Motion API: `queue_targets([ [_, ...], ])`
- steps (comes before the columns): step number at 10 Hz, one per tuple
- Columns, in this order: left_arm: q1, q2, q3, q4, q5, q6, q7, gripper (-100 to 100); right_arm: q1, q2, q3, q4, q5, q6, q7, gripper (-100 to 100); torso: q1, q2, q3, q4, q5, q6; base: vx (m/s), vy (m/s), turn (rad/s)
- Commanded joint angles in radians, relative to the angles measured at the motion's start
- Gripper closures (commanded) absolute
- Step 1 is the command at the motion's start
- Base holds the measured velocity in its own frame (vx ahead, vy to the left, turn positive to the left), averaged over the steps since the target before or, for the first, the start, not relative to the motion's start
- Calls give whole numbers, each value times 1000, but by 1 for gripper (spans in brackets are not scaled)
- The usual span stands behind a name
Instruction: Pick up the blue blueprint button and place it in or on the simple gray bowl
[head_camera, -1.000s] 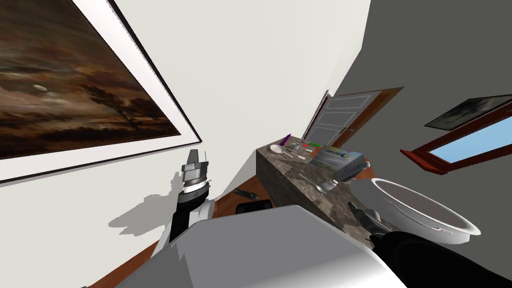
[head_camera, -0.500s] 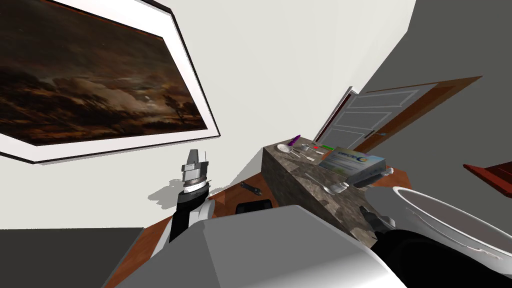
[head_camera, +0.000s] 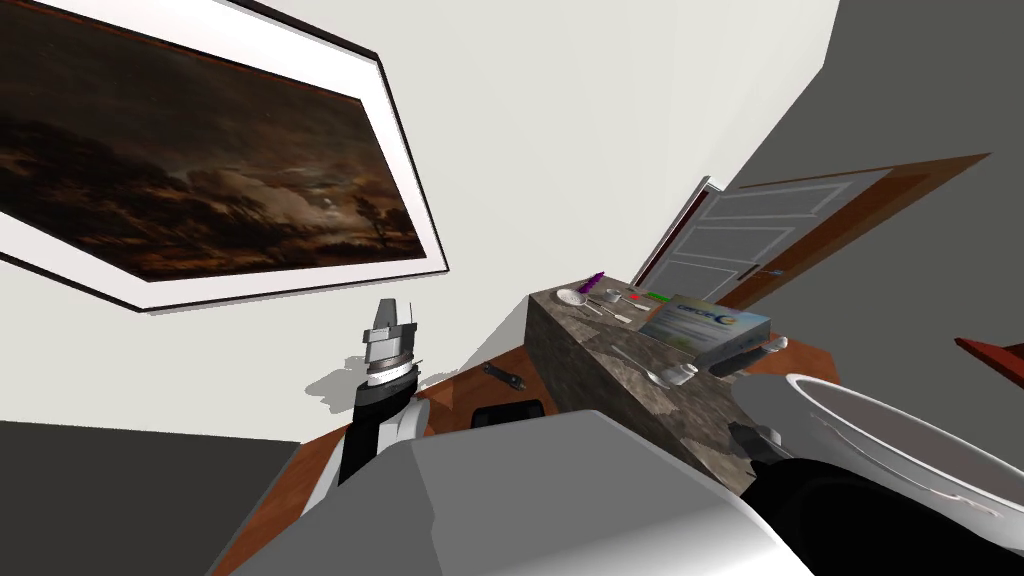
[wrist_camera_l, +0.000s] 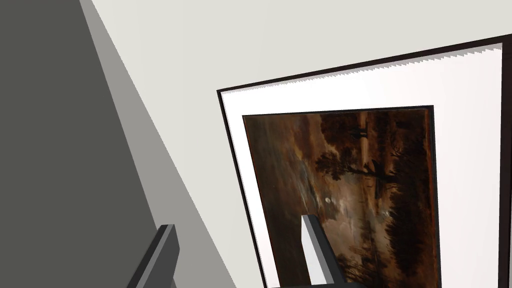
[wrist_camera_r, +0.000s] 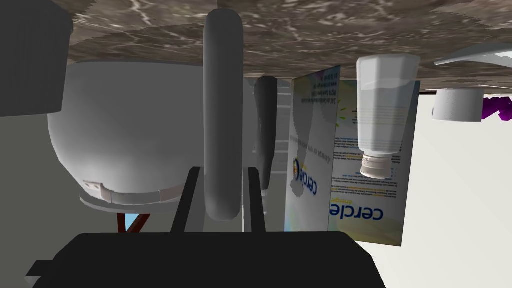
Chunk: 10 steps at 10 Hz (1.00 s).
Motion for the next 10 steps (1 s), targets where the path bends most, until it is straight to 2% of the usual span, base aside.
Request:
queue_targets([
  [1,0,0,0,0,0,0,0,0,0,0,0,0,0,0,0,100,0,0,0,0,0,0,0,0,0],
  [2,0,0,0,0,0,0,0,0,0,0,0,0,0,0,0,100,0,0,0,0,0,0,0,0,0],
  [3,0,0,0,0,0,0,0,0,0,0,0,0,0,1,0,0,0,0,0,0,0,0,0,0,0],
  [4,0,0,0,0,0,0,0,0,22,16,12,-27,17,-28,3,100,0,0,0,0,0,0,85,-60,-266],
  [5,0,0,0,0,0,0,0,0,35,25,20,-46,27,-43,6,100,-2,-4,-2,-1,0,2,143,-67,-449],
  [7,0,0,0,0,0,0,0,0,73,52,46,-101,57,-89,13,100,-1,-8,-4,-2,-1,0,146,-46,-257],
  [10,0,0,0,0,0,0,0,0,111,78,72,-157,87,-135,21,100,-2,-9,-5,-2,0,0,127,-42,-288],
])
